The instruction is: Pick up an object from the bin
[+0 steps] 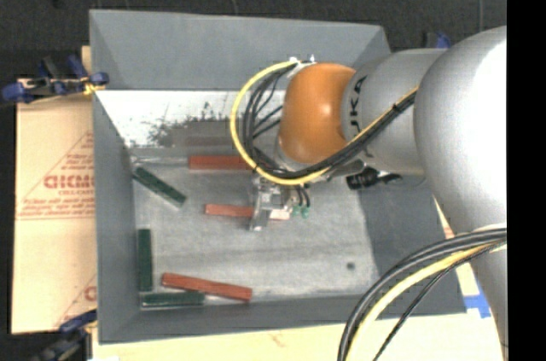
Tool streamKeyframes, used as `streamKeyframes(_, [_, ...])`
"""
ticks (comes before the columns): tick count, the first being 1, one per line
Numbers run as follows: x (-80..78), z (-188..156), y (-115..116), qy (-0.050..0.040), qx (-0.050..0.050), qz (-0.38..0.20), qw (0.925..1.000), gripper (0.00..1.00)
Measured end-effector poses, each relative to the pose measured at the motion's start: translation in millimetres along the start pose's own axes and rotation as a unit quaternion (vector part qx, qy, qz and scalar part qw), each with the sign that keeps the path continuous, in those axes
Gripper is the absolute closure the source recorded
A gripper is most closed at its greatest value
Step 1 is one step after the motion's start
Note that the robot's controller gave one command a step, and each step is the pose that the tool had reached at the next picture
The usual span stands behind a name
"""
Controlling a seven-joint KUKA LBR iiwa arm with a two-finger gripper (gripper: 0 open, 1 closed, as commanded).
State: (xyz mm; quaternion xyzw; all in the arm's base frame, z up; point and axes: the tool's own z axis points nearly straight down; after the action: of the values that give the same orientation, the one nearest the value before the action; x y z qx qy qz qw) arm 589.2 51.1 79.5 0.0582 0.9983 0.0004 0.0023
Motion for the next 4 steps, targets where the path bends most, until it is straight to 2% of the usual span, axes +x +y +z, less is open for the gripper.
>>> streamKeyframes(1, [2.0, -19.9, -0.4, 0.0047, 0.001, 0.000, 1.0000, 1.00])
streamKeyframes(4, [-0.4, -73.2, -0.6, 0.0006, 0.000, 0.000, 1.0000, 1.00])
